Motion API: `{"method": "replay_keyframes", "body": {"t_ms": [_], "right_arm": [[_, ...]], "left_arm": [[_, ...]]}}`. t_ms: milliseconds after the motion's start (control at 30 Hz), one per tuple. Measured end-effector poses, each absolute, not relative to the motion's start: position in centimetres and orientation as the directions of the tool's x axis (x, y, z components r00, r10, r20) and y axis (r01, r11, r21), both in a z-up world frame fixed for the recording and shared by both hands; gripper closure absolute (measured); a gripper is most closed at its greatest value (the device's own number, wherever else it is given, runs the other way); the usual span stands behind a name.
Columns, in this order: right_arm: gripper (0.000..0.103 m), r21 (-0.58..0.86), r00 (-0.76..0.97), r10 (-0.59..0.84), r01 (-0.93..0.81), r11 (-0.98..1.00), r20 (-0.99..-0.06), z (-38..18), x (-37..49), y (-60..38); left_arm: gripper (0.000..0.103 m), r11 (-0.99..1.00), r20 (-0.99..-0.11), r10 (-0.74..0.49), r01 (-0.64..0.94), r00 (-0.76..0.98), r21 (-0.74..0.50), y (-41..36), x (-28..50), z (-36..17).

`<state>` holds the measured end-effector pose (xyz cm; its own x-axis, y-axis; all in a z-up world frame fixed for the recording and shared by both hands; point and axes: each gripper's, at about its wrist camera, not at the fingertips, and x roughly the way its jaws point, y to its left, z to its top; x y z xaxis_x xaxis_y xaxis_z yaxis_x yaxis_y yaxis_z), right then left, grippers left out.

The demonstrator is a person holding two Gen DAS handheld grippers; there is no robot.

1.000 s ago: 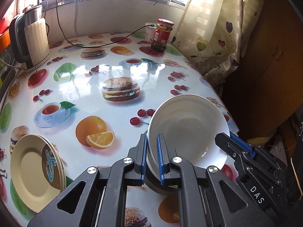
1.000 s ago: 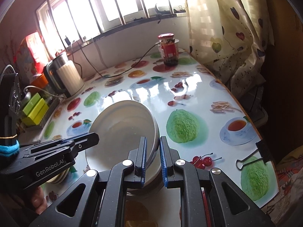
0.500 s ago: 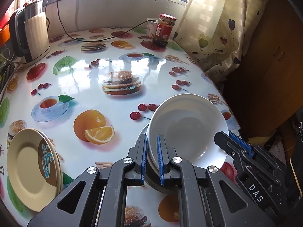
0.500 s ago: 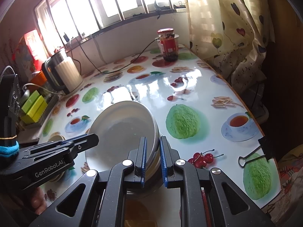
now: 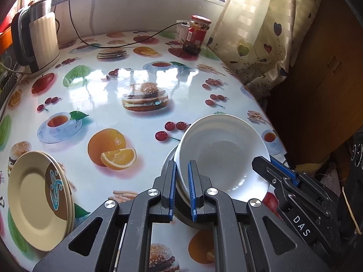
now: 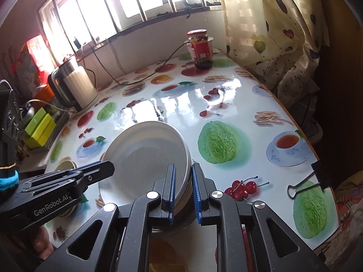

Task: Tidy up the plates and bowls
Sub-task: 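Lower the striped bowl into the steel bowl and open both grippers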

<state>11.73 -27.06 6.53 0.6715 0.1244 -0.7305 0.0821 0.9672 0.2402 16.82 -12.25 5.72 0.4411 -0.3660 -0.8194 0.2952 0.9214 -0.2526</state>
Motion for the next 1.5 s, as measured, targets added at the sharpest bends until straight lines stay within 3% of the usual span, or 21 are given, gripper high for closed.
{"method": "replay_keyframes", "body": {"t_ms": [800, 1033, 1500], "right_arm": [[0.086, 0.254, 0.661, 0.136, 0.085, 0.964, -0.738, 6.2, 12.3, -27.2], [0.073, 0.254, 0.66, 0.139, 0.081, 0.964, -0.739, 6.2, 12.3, -27.2], [0.064, 0.261, 0.688, 0.12, 0.104, 0.96, -0.715, 6.5, 11.3, -27.5]], "left_arm": [[0.092, 0.917, -0.817, -0.382, 0.285, 0.431, -0.279, -12.0, 16.3, 6.0], [0.091, 0.917, -0.816, -0.383, 0.288, 0.433, -0.277, -12.0, 16.4, 6.0], [0.086, 0.926, -0.784, -0.356, 0.301, 0.508, -0.226, -11.6, 15.5, 6.4]]}}
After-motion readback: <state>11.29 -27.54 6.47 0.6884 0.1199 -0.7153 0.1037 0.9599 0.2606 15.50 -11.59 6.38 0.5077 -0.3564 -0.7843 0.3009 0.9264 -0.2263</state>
